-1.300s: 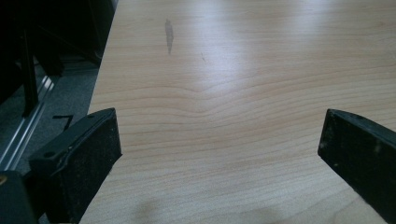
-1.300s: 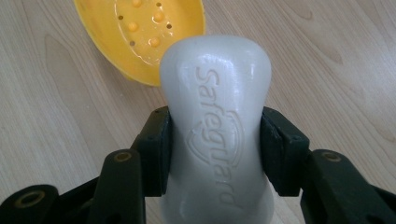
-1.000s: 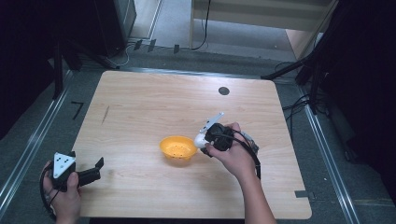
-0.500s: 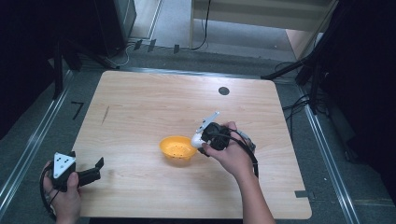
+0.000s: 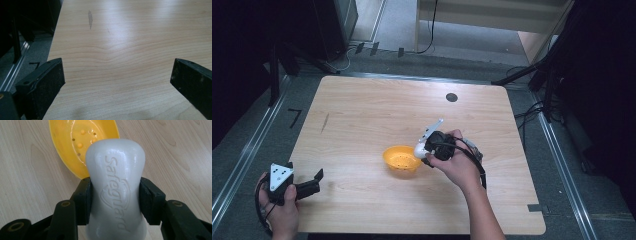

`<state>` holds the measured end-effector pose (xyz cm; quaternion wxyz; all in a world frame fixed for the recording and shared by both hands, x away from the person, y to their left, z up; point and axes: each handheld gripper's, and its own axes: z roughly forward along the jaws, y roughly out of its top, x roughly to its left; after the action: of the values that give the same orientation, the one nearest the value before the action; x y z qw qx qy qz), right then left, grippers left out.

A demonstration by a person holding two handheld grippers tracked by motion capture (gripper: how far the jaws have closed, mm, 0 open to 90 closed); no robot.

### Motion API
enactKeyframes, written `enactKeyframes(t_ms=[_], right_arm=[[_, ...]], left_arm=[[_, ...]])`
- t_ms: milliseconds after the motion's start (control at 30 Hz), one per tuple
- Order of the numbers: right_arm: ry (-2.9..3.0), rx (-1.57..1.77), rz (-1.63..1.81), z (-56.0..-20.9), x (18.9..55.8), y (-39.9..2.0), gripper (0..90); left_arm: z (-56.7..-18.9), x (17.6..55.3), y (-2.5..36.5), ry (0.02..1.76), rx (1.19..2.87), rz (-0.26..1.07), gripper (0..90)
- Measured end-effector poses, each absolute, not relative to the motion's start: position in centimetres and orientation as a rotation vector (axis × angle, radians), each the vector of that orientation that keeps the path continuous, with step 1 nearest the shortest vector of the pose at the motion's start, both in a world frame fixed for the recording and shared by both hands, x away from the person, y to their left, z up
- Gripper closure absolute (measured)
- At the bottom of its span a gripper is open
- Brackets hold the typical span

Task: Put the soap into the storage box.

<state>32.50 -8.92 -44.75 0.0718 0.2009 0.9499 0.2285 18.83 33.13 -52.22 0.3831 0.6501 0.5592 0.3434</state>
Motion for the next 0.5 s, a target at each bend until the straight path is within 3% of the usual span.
enactKeyframes(t_ms=[500], right_arm=[[2.866, 0.570, 0.685, -44.7, 32.7, -7.5, 50.6]], left_arm=[[-52.2, 18.8, 33.1, 1.428, 1.656, 0.877, 0.0]])
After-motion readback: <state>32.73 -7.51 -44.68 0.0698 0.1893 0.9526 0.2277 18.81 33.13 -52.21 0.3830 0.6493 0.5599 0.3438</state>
